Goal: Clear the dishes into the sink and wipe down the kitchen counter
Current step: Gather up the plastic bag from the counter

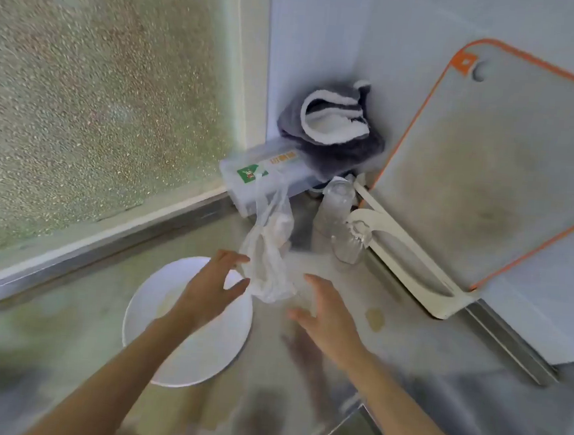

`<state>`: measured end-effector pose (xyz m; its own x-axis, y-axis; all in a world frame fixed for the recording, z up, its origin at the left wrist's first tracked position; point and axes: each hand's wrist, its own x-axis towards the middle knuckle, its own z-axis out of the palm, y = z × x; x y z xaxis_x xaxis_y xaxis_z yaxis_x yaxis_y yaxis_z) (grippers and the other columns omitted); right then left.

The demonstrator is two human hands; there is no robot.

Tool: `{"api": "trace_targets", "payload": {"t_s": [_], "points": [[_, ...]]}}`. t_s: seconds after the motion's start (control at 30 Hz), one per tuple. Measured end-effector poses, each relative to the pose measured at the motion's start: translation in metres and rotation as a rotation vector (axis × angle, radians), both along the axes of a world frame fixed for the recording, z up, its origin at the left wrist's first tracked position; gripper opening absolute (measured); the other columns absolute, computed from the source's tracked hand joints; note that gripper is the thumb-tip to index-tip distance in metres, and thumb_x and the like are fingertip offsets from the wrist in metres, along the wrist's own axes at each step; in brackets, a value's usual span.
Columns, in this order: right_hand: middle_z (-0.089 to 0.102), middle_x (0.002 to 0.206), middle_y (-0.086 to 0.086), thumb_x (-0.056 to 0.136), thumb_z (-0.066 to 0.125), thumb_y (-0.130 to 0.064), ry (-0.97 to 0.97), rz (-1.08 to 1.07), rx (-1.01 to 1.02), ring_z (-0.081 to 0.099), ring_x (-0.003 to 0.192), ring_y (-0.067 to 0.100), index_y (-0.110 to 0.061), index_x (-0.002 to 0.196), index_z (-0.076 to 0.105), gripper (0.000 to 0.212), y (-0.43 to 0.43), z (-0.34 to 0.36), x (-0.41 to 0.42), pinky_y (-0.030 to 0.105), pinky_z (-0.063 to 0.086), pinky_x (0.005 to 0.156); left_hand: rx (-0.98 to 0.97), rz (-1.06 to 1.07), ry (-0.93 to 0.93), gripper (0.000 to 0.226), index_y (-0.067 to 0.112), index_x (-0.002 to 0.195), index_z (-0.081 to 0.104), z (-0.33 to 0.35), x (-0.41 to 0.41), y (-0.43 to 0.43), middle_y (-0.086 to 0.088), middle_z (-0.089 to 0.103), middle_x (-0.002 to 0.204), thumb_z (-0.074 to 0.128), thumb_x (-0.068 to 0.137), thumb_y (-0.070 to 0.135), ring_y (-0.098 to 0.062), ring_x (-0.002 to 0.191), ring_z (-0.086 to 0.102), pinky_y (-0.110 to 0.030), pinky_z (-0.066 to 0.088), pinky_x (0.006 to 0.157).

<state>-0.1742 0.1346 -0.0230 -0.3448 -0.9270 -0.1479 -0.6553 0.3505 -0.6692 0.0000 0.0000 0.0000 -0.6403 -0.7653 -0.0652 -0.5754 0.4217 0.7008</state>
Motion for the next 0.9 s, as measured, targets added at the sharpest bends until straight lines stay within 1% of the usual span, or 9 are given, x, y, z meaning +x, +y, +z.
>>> {"api": "trace_targets", "payload": {"t_s": [0.1, 0.17, 0.27, 0.4, 0.57, 0.67, 0.77, 0.83, 0.9], "points": [[0.024, 0.152, 0.008, 0.075, 0.064, -0.06, 0.303, 0.039, 0.056, 0.04, 0.127, 0.027, -0.022, 0.148, 0.014, 0.096, -0.057, -0.031, 0.016, 0.037, 0.038, 0.101, -0.016, 0.027, 0.0, 0.039, 0.017, 0.124, 0.05, -0.009, -0.022, -0.055, 0.011, 0.042, 0.115, 0.062, 0.086, 0.021, -0.006, 0.1, 0.047, -0.02, 0.035, 0.085], [0.047, 0.137, 0.011, 0.067, 0.075, -0.052, 0.407, 0.026, 0.083, 0.056, 0.109, 0.027, -0.021, 0.145, 0.024, 0.098, -0.081, -0.052, 0.031, 0.038, 0.049, 0.087, -0.023, 0.005, -0.016, 0.04, 0.016, 0.123, 0.051, -0.013, -0.033, -0.079, 0.01, 0.043, 0.114, 0.062, 0.085, 0.019, -0.008, 0.1, 0.049, -0.019, 0.034, 0.083], [0.067, 0.09, 0.004, 0.071, 0.076, -0.021, 0.308, -0.051, -0.022, 0.065, 0.076, 0.023, -0.022, 0.121, 0.049, 0.057, -0.09, -0.064, 0.028, 0.035, 0.054, 0.063, -0.009, -0.052, 0.019, 0.046, 0.019, 0.123, 0.05, -0.023, -0.034, -0.095, 0.01, 0.046, 0.115, 0.064, 0.081, 0.031, -0.006, 0.099, 0.051, -0.023, 0.038, 0.084], [0.065, 0.091, -0.002, 0.078, 0.044, -0.01, 0.211, -0.125, -0.28, 0.059, 0.08, 0.015, -0.019, 0.096, 0.063, 0.028, -0.082, -0.037, -0.007, 0.026, 0.051, 0.067, 0.027, -0.206, 0.094, 0.079, 0.037, 0.134, 0.028, -0.018, -0.041, -0.105, 0.011, 0.033, 0.137, 0.058, 0.066, 0.061, 0.004, 0.118, 0.039, -0.018, 0.03, 0.101], [0.066, 0.092, -0.01, 0.069, 0.043, 0.008, -0.147, -0.255, -0.457, 0.058, 0.086, -0.004, -0.003, 0.085, 0.068, 0.032, -0.056, 0.015, -0.051, 0.009, 0.042, 0.076, 0.246, -0.377, 0.037, 0.118, 0.059, 0.127, -0.011, 0.007, -0.079, -0.088, 0.018, -0.01, 0.151, 0.068, 0.042, 0.076, 0.004, 0.139, -0.011, -0.028, 0.003, 0.113], [0.07, 0.084, -0.015, 0.072, 0.042, 0.02, -0.462, -0.406, -0.449, 0.061, 0.08, 0.001, -0.003, 0.079, 0.068, 0.035, -0.036, 0.043, -0.065, 0.012, 0.046, 0.074, 0.401, -0.386, 0.041, 0.12, 0.062, 0.123, -0.012, 0.015, -0.106, -0.064, 0.023, -0.007, 0.15, 0.076, 0.042, 0.065, -0.004, 0.141, -0.002, -0.036, 0.012, 0.116], [0.07, 0.074, -0.005, 0.075, 0.045, 0.025, -0.717, -0.561, -0.544, 0.061, 0.073, 0.012, -0.013, 0.068, 0.07, 0.046, -0.018, 0.059, -0.079, 0.018, 0.05, 0.068, 0.606, -0.442, 0.132, 0.117, 0.063, 0.125, -0.009, 0.022, -0.128, -0.03, 0.035, 0.009, 0.14, 0.082, 0.054, 0.048, 0.001, 0.134, 0.021, -0.014, 0.032, 0.101], [0.068, 0.074, 0.005, 0.076, 0.042, 0.026, -0.869, -0.675, -0.571, 0.059, 0.074, 0.019, -0.011, 0.068, 0.067, 0.045, -0.006, 0.059, -0.087, 0.021, 0.051, 0.065, 0.643, -0.468, 0.188, 0.114, 0.052, 0.135, -0.005, 0.022, -0.142, -0.007, 0.027, 0.019, 0.137, 0.082, 0.065, 0.031, 0.002, 0.126, 0.03, -0.001, 0.034, 0.086], [0.065, 0.08, 0.012, 0.075, 0.041, 0.025, -0.898, -0.733, -0.537, 0.058, 0.08, 0.025, -0.01, 0.07, 0.066, 0.043, 0.01, 0.057, -0.09, 0.029, 0.05, 0.07, 0.626, -0.482, 0.212, 0.108, 0.05, 0.14, 0.007, 0.023, -0.156, 0.015, 0.014, 0.033, 0.134, 0.082, 0.064, 0.034, -0.003, 0.119, 0.04, -0.006, 0.037, 0.086]]}}
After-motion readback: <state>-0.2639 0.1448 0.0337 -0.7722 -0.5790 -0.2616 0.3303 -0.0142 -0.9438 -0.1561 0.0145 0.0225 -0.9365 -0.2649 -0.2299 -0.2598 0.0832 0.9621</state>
